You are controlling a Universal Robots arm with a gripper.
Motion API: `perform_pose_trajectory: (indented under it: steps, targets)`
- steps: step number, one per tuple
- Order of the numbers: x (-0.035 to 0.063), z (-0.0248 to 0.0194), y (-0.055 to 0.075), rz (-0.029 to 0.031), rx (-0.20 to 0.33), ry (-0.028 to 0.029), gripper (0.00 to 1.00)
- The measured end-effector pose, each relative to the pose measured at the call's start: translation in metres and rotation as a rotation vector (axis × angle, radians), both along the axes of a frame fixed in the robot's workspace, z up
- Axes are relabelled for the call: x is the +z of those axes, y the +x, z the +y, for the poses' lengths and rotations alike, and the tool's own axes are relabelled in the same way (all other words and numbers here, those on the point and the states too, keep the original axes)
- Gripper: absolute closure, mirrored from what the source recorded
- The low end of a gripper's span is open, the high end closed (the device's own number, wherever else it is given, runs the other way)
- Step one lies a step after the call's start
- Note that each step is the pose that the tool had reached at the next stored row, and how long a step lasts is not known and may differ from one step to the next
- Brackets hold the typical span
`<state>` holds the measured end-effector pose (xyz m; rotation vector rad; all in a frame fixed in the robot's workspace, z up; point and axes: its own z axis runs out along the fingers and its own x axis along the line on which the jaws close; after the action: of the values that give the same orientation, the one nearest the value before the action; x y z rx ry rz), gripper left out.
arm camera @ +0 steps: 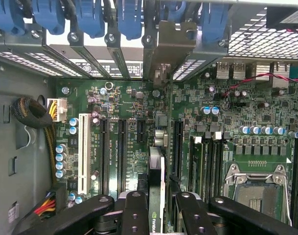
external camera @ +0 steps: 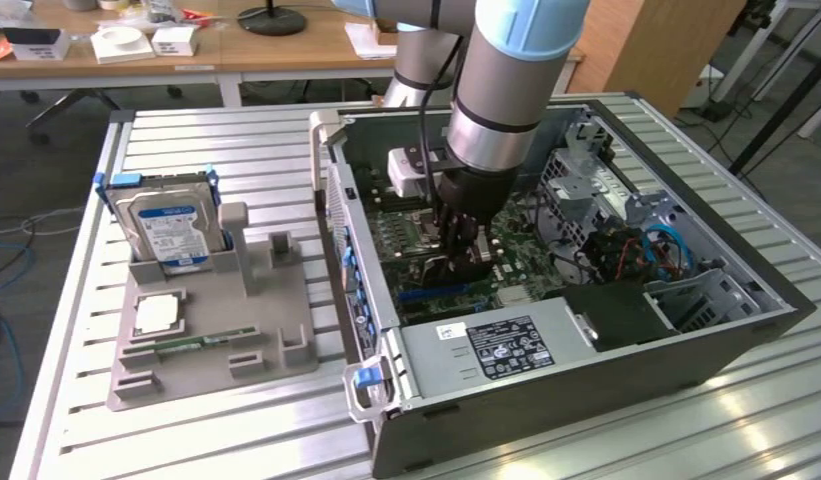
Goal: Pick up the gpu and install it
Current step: 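Insert the gpu into the slot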
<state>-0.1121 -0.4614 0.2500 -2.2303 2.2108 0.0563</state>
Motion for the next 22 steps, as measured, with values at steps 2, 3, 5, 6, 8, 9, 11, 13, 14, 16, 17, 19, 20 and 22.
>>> perform_pose_trajectory:
  steps: [2, 3, 5, 6, 8, 9, 11, 13, 14, 16, 17, 19, 20, 22]
  targets:
    - [-0.0001, 0.0000, 0.0000, 0.0001, 0.000, 0.0000, 0.73]
    - [-0.0003, 0.0000, 0.0000, 0.0000, 0.000, 0.0002, 0.73]
    - [-0.0010, 0.0000, 0.0000, -0.0001, 0.000, 0.0003, 0.73]
    - [-0.0009, 0.0000, 0.0000, -0.0001, 0.000, 0.0002, 0.73]
    - [-0.0009, 0.0000, 0.0000, 0.0000, 0.000, 0.0002, 0.73]
    - [-0.0009, 0.0000, -0.0001, 0.0000, 0.000, 0.0002, 0.73]
    - [-0.0009, 0.0000, -0.0001, 0.0000, 0.000, 0.0001, 0.73]
    - [-0.0009, 0.0000, -0.0001, -0.0001, 0.000, 0.0003, 0.73]
    - [-0.0008, 0.0001, 0.0000, -0.0001, 0.000, 0.0004, 0.73]
    - [-0.0006, 0.0000, -0.0001, 0.0000, 0.000, 0.0003, 0.73]
    - [-0.0006, 0.0000, -0.0001, 0.0000, 0.000, 0.0002, 0.73]
    - [-0.0006, 0.0000, -0.0001, 0.0000, 0.000, 0.0002, 0.73]
    - [-0.0006, 0.0000, -0.0001, 0.0000, 0.000, 0.0002, 0.73]
    - [-0.0005, 0.0000, -0.0001, 0.0000, 0.002, 0.0001, 0.73]
